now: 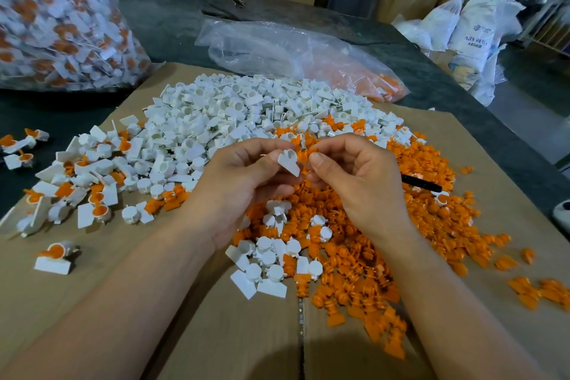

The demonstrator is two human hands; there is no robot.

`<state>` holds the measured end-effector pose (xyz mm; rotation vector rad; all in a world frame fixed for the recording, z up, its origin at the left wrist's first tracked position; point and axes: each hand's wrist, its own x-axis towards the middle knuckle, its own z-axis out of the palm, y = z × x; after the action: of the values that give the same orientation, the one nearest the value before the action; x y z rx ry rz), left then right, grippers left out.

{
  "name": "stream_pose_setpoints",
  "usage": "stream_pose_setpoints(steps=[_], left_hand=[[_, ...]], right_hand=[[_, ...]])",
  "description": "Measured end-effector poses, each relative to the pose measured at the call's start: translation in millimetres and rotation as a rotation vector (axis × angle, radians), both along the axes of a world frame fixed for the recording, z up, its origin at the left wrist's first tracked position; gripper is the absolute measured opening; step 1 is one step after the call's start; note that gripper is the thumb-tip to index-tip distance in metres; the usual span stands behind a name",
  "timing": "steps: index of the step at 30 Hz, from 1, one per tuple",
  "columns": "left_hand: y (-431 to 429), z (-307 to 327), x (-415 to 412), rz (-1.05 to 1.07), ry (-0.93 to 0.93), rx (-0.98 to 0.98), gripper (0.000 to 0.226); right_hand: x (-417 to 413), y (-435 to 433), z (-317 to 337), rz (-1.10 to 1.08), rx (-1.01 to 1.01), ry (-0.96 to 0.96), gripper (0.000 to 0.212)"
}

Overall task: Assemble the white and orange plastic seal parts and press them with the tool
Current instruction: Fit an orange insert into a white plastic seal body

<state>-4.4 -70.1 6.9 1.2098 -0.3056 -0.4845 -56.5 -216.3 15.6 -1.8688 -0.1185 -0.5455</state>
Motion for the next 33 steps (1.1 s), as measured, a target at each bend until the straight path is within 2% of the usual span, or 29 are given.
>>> stream_pose_setpoints(steps=[4,6,11,19,26,33], left_hand=[[-0.2,-0.4,0.0,-0.007,-0.033,0.019,0.016],[-1.3,-0.5,-0.5,0.001,-0.041,0.012,0.021],[-1.6,-2.5,0.1,0.001,-0.053,0.03,0.007],[-3.6,-1.9,-3.2,0.032,-0.107,0.051,0.02],[-5.7,-1.9,-5.7,0.051,-0.12,0.031,0.011],[-3.9,0.0,-7.7,-0.015,-0.041,-0.013,0.019]], right_hand=[[-0.3,0.6,-0.9,-0.047,-0.091,-0.009,0.03],[-0.3,1.8,-1.4,-0.07,-0.131,-0.001,0.029],[-1.0,2.7,-1.0,-0.091,-0.19,0.001,0.029],[-3.4,3.3,0.8,-0.086,-0.266,-0.034,0.034],[-5.1,4.6,1.6,-0.099,-0.238,-0.005,0.029],[-4.0,1.0,1.3,-0.155,-0.29,0.009,0.027]])
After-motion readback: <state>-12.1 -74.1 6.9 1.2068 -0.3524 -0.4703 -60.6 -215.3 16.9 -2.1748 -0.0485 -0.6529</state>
